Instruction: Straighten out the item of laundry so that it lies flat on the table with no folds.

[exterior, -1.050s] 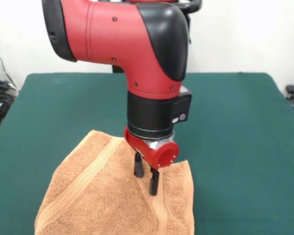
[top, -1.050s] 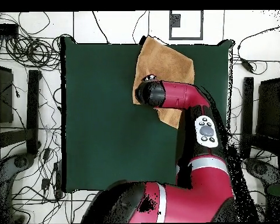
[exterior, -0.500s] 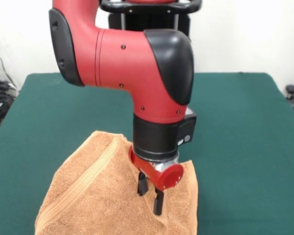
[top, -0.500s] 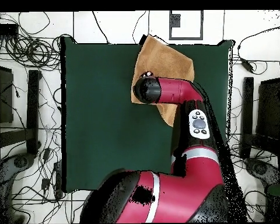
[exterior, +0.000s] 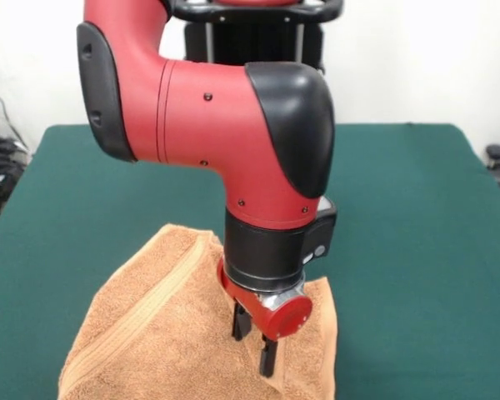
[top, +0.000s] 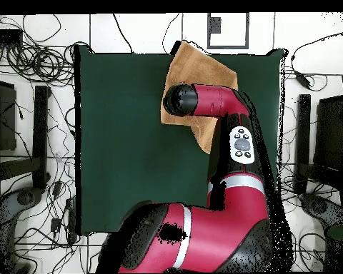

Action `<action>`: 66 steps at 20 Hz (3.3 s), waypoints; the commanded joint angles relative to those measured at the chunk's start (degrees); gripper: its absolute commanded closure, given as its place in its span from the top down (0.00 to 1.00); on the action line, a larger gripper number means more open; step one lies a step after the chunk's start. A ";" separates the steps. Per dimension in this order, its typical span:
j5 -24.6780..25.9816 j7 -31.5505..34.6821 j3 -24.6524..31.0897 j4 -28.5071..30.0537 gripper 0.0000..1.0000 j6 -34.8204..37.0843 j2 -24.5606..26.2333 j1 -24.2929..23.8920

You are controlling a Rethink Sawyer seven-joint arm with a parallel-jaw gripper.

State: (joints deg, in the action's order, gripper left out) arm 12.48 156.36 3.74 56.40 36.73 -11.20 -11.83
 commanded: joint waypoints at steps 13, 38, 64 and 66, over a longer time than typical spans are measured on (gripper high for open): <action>1.42 -9.76 8.32 1.36 0.00 1.47 7.39 1.64; 3.71 -2.34 2.37 9.47 0.00 -0.03 1.90 7.73; 2.16 1.80 -0.59 20.16 0.00 -5.61 -1.90 10.32; 2.17 3.28 -2.46 20.26 0.00 -5.34 -1.95 11.50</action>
State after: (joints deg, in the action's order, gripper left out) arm 12.88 156.36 1.85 66.54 30.08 -16.21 -4.87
